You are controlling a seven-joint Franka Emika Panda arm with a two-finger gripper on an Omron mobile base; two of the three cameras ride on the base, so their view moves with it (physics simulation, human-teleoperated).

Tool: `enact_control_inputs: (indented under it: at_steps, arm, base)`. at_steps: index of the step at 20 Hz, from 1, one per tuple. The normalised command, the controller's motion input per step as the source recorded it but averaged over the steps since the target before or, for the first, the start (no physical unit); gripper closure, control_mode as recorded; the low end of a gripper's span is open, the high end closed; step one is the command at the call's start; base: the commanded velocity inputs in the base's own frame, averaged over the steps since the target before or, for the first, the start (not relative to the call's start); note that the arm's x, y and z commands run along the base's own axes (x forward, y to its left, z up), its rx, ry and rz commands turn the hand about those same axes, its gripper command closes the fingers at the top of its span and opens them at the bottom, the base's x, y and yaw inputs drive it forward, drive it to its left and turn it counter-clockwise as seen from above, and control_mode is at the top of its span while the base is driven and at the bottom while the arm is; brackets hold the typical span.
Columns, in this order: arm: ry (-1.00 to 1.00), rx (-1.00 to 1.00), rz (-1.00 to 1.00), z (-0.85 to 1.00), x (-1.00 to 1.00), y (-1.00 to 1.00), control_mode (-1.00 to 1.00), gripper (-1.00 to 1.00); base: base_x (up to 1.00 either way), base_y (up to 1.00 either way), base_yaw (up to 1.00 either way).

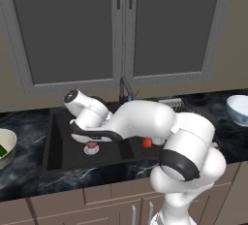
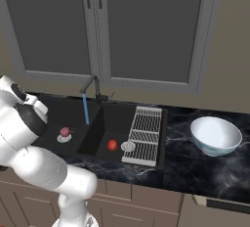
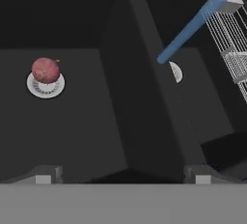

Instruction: Pick the onions from the sink and place them in one bowl. Place the cucumber in the other bowl. Then turn off the sink faucet.

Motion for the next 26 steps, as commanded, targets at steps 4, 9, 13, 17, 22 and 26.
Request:
enact_control_inputs:
  at_steps: [4,9,13,17,22,26]
  arm:
    - [-0.19,0.12,0.17,-0.27,0.11,-0.04,-1.0,-1.0]
    - [-0.1,0.16,0.14,-0.18,0.26,-0.06,-1.0,-1.0]
    - [-0.03,0.18,0.12,-0.15,0.36,0.0,-1.0,-1.0]
    - [-0.08,0.14,0.09,-0.26,0.2,0.0,-1.0,-1.0]
    - [-0.02,0.1,0.08,-0.23,0.14,-0.01,-1.0,-1.0]
    - [0.0,0.05,0.06,-0.2,0.15,-0.07,-1.0,-1.0]
  base:
    - [0.0,0.0,0.0]
    - [0.0,0.0,0.0]
    - [0.0,0.0,0.0]
    - [0.0,0.0,0.0]
    - [0.0,0.0,0.0]
    - [0.0,0.0,0.0]
